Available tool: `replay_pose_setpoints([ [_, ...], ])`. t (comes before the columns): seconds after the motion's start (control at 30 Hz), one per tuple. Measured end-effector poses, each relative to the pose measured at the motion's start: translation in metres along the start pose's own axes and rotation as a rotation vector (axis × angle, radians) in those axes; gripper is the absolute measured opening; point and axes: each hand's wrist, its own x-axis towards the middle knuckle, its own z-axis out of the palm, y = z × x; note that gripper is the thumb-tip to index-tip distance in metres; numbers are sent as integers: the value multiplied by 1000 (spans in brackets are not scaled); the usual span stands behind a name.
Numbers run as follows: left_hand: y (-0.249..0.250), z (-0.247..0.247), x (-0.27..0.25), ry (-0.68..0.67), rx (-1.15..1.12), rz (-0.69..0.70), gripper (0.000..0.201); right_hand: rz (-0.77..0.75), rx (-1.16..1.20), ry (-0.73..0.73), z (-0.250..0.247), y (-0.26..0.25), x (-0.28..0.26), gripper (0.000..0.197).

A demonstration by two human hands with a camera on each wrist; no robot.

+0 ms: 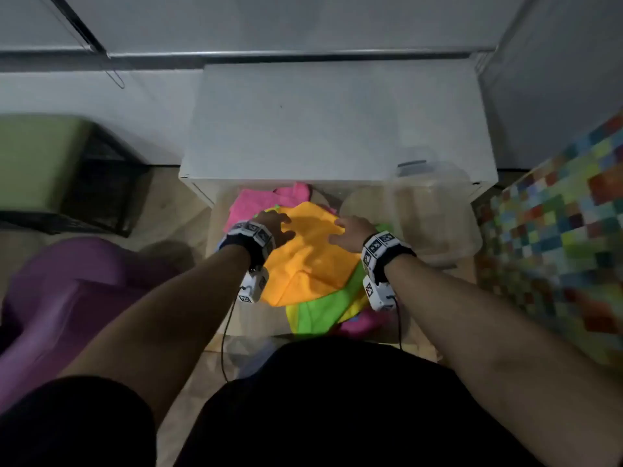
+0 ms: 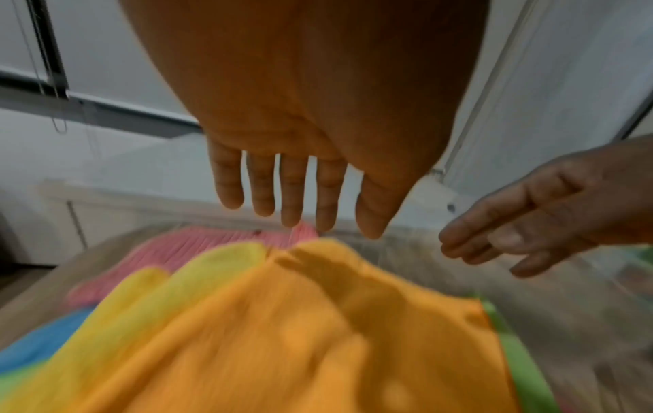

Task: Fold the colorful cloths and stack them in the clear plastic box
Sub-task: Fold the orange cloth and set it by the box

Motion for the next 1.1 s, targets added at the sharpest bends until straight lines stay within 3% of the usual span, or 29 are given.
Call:
replay_pose_setpoints([
  [0.27, -41, 54, -6, -120, -37, 115, 40, 187, 9, -149, 64, -12, -6, 66],
  [0.43, -53, 78, -3, -172, 92, 194, 44, 219, -27, -188, 106, -22, -2, 63],
  [0.6, -68, 92, -10, -273, 149, 299, 68, 319, -70, -125, 137, -25, -8, 46],
  [0.73, -72, 95, -13, -341, 109, 312, 104, 343, -87, -181, 130, -30, -10, 13],
  [0.87, -61, 94, -15, -378, 132, 269, 122, 327, -29, -113, 107, -18, -14, 35],
  [0.93, -58, 97, -13, -354, 140, 244, 120, 337, 44, -39, 90, -10, -17, 53],
  [1.0, -52, 93, -14, -306, 179, 230, 109, 367, 104, 12, 76, 0, -19, 55],
  [1.1, -39, 79, -15, -242, 175, 185, 70, 357, 195, 64, 57, 15, -26, 26],
])
